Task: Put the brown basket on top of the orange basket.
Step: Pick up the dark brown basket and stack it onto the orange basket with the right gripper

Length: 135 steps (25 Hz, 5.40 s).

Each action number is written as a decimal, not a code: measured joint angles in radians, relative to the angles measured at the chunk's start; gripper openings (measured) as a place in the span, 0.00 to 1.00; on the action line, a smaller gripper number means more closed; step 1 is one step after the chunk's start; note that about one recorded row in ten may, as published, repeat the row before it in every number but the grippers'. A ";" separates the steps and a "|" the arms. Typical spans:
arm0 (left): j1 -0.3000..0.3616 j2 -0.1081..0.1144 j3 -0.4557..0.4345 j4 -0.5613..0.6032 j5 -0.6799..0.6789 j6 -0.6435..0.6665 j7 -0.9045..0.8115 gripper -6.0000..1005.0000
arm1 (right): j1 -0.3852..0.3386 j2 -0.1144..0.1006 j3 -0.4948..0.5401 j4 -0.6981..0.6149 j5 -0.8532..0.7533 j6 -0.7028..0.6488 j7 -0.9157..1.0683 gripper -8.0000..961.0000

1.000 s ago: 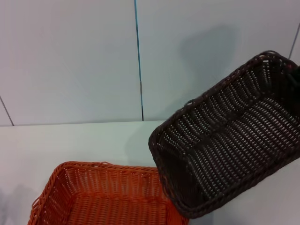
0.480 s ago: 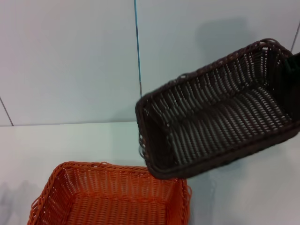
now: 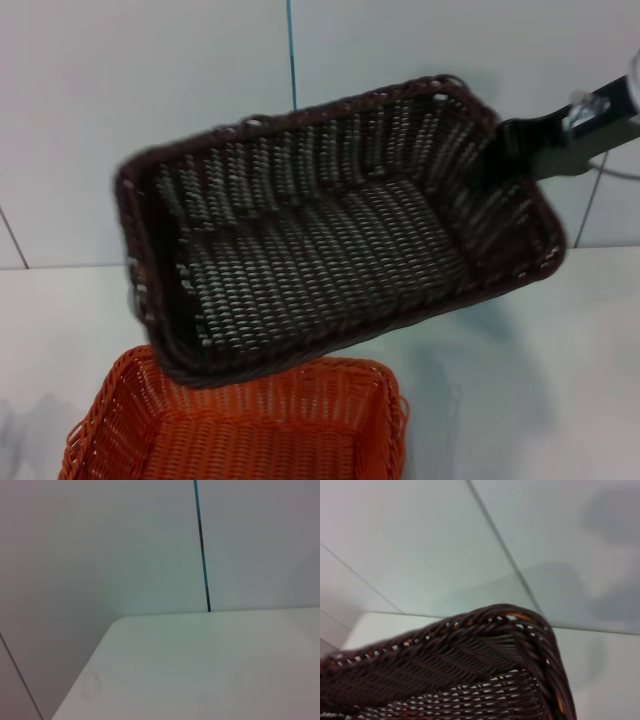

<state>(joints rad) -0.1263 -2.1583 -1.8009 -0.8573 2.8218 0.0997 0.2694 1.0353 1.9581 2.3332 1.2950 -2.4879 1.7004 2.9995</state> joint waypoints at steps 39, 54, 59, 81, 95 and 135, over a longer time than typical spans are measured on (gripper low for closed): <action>0.031 0.005 0.000 -0.005 0.005 -0.015 0.035 0.67 | -0.556 0.132 -0.869 0.022 0.471 -0.953 0.004 0.14; 0.029 0.006 -0.002 -0.004 0.005 -0.015 0.055 0.67 | -0.539 0.130 -0.924 -0.174 0.448 -1.042 0.004 0.14; 0.028 0.006 -0.002 -0.006 0.005 -0.013 0.056 0.67 | -0.501 0.132 -0.950 -0.253 0.435 -1.072 0.004 0.14; 0.029 0.006 0.001 -0.003 0.005 -0.011 0.073 0.67 | -0.379 0.134 -0.915 -0.187 0.262 -0.978 0.003 0.14; 0.032 0.006 -0.001 -0.005 0.005 -0.015 0.094 0.67 | -0.294 0.136 -0.704 -0.099 0.147 -0.723 0.009 0.14; 0.032 0.004 -0.002 -0.015 0.005 -0.015 0.108 0.67 | -0.211 0.119 -0.651 -0.287 0.054 -0.537 -0.012 0.27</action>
<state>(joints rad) -0.0948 -2.1538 -1.8024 -0.8728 2.8271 0.0845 0.3774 0.8245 2.0768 1.6821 1.0084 -2.4339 1.1634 2.9872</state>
